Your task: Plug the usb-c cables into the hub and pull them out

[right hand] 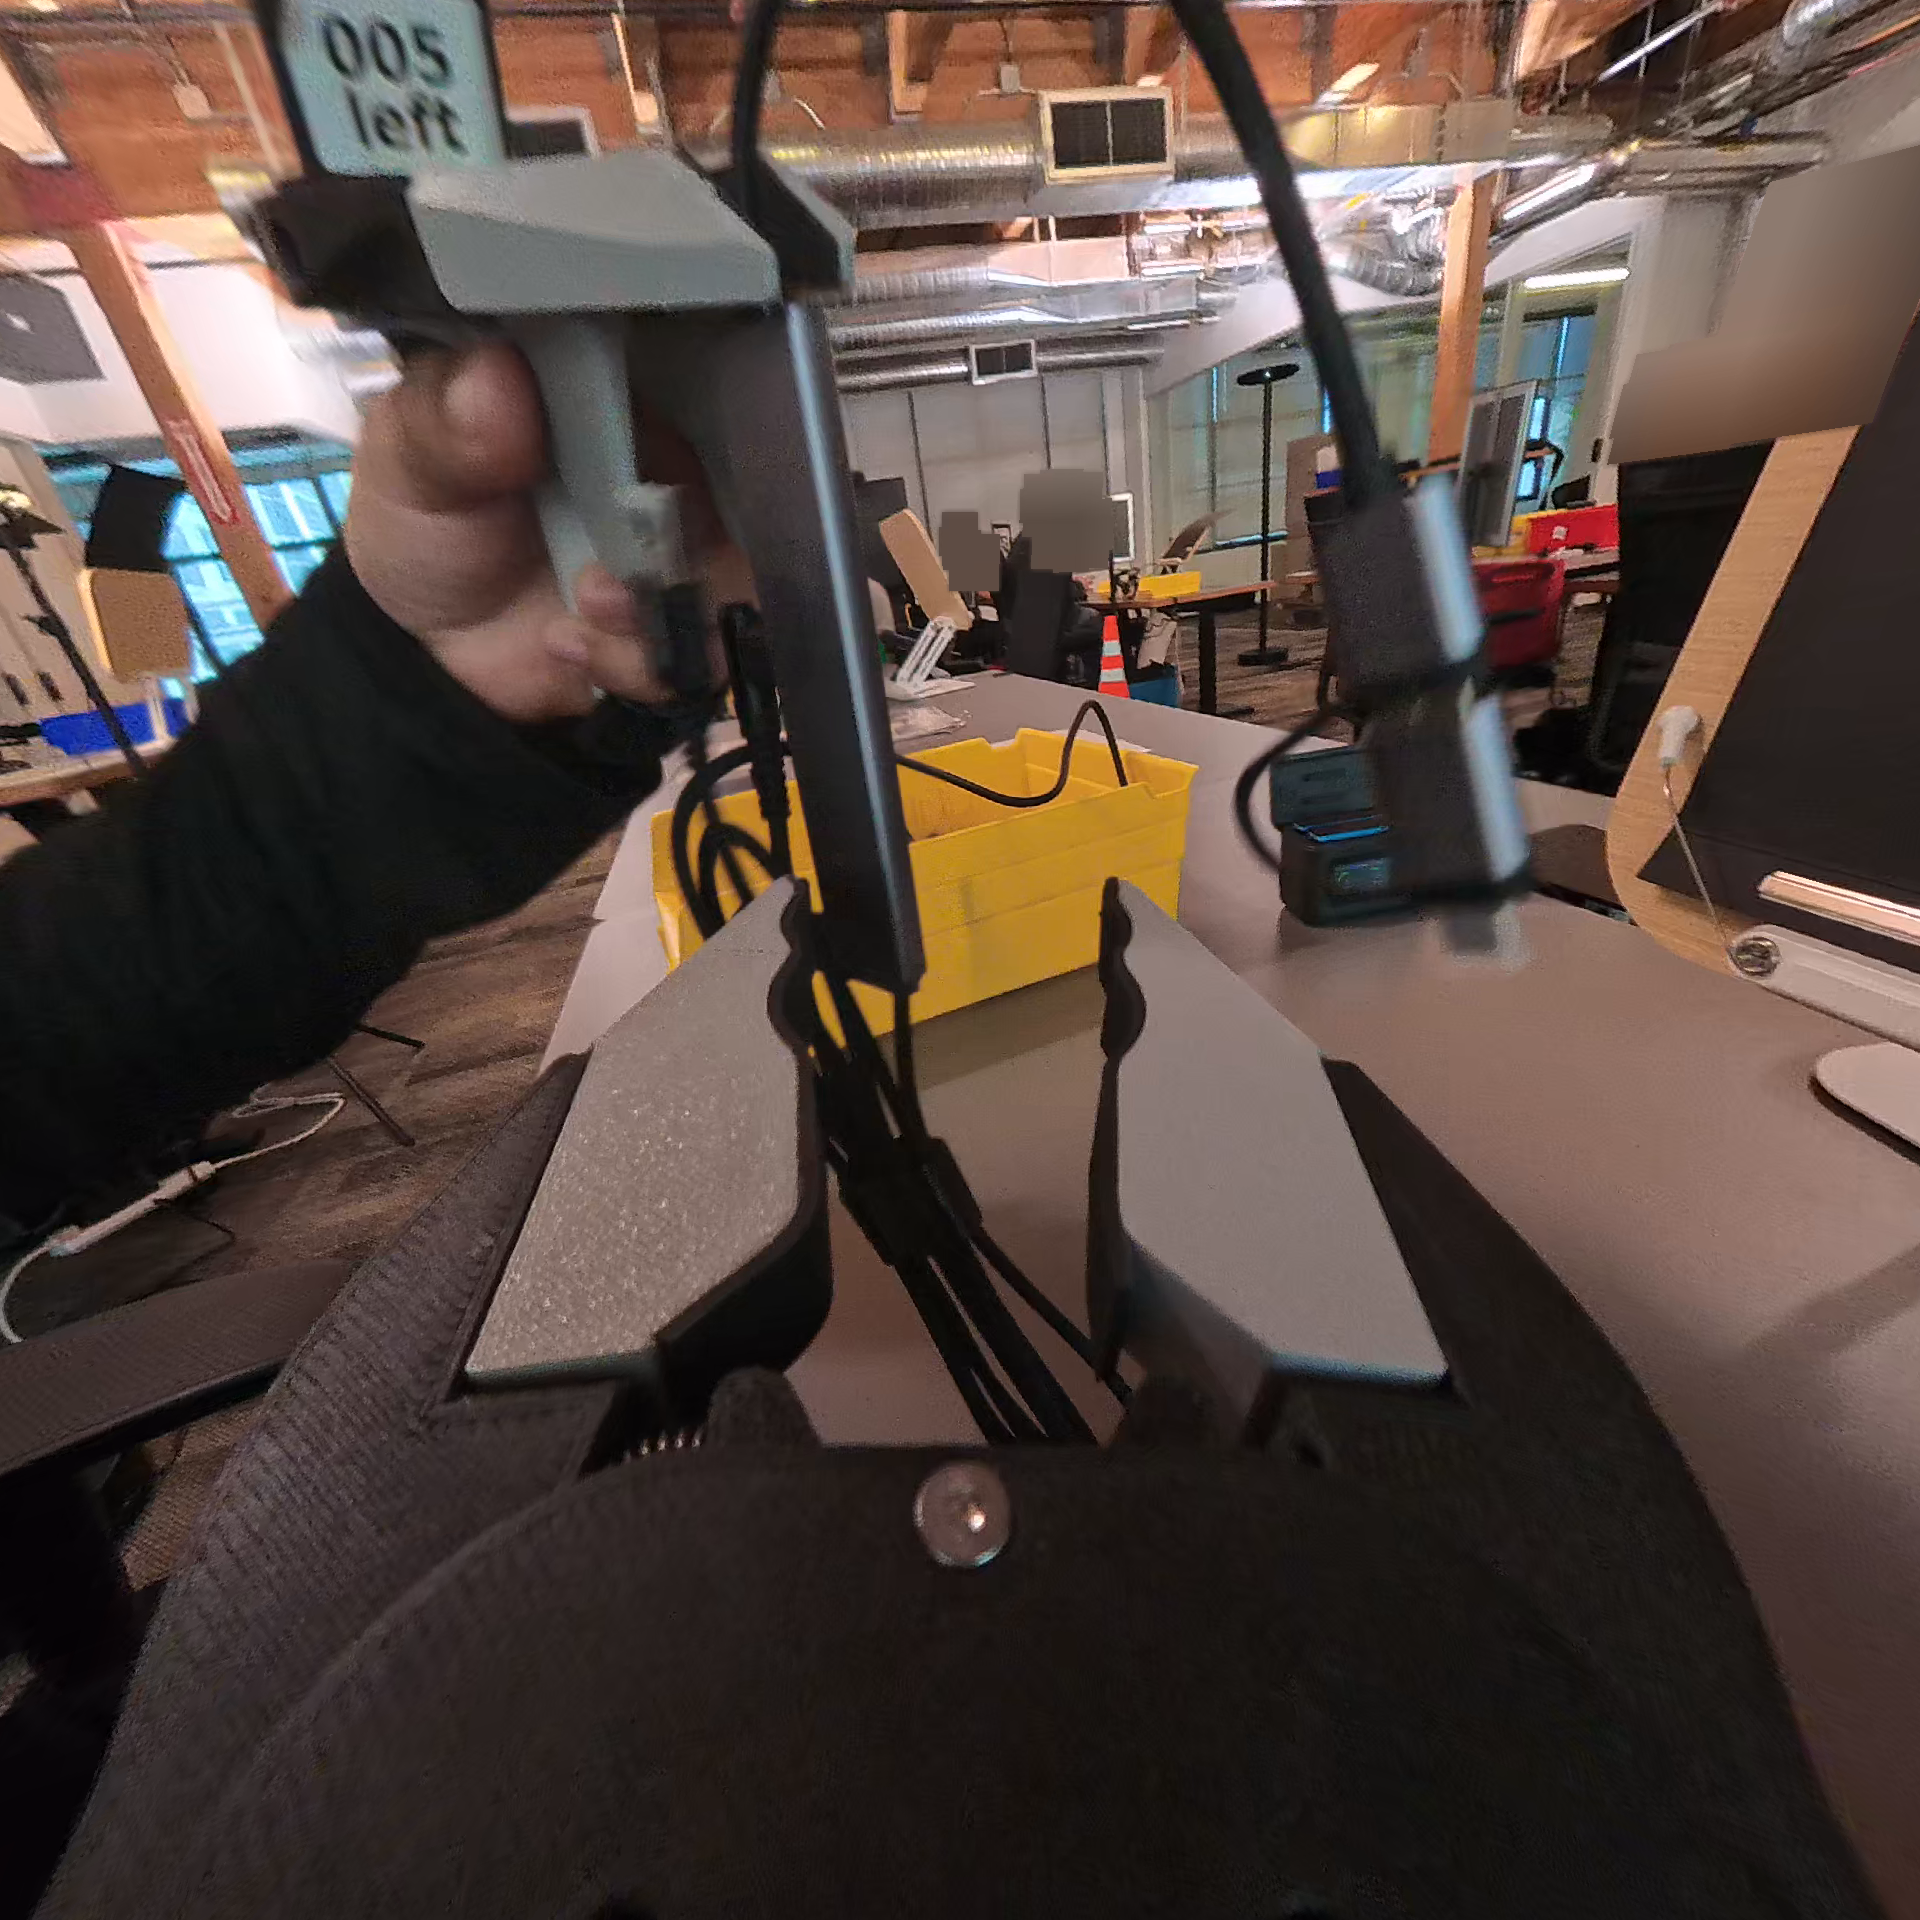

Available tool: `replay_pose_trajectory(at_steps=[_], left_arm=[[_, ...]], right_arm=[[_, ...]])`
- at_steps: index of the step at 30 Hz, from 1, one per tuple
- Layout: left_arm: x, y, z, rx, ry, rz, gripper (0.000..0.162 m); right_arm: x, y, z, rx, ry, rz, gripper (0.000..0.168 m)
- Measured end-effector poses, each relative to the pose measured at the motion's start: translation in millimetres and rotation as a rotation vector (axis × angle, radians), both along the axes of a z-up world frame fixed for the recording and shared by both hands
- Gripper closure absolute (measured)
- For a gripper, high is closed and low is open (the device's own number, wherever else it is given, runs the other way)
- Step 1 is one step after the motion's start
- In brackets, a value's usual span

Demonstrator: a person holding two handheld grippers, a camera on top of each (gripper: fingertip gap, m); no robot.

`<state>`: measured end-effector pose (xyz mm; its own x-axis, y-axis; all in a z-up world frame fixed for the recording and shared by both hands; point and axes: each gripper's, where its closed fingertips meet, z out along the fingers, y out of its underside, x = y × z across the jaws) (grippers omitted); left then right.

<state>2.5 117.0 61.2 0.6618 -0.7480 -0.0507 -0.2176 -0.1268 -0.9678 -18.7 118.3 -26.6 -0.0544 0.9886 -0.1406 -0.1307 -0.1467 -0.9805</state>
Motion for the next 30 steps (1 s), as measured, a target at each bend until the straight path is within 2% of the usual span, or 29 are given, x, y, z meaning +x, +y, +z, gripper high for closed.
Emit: replay_pose_trajectory(at_steps=[6,9,11,13,15,19,24,26,30], left_arm=[[8.2,3.8,-23.2,-0.029,-0.013,-0.069,0.157],[14.3,-0.8,-30.1,-0.036,-0.003,-0.097,0.157],[16.9,-3.5,-34.6,-0.037,0.002,-0.106,0.157],[16.0,-5.6,-37.2,-0.041,-0.012,-0.106,0.157],[9.9,-5.8,-38.6,-0.045,-0.041,-0.081,0.157],[-5.0,-11.5,-45.3,-0.048,-0.082,-0.031,0.157],[-28.2,-21.4,-56.4,-0.018,-0.087,0.077,0.157],[-41.0,-25.3,-60.2,-0.038,-0.136,0.138,0.157],[-55.3,-35.4,-78.4,-0.100,-0.212,0.185,0.145]], right_arm=[[-1.4,-11.5,6.4,-0.032,0.051,0.097,0.122],[-6.4,-22.5,5.2,-0.058,0.047,0.170,0.132],[-8.4,-28.1,2.8,-0.042,0.037,0.194,0.145],[-9.3,-30.9,-0.4,-0.011,0.016,0.200,0.148],[-10.0,-33.0,-3.2,0.010,-0.006,0.209,0.149],[-15.0,-34.4,-15.1,0.060,-0.079,0.195,0.162],[-21.1,-37.4,-29.2,0.107,-0.164,0.190,0.162],[-21.0,-31.9,-28.7,0.100,-0.161,0.161,0.162],[-13.0,-16.5,-14.6,0.023,-0.078,0.123,0.163]])
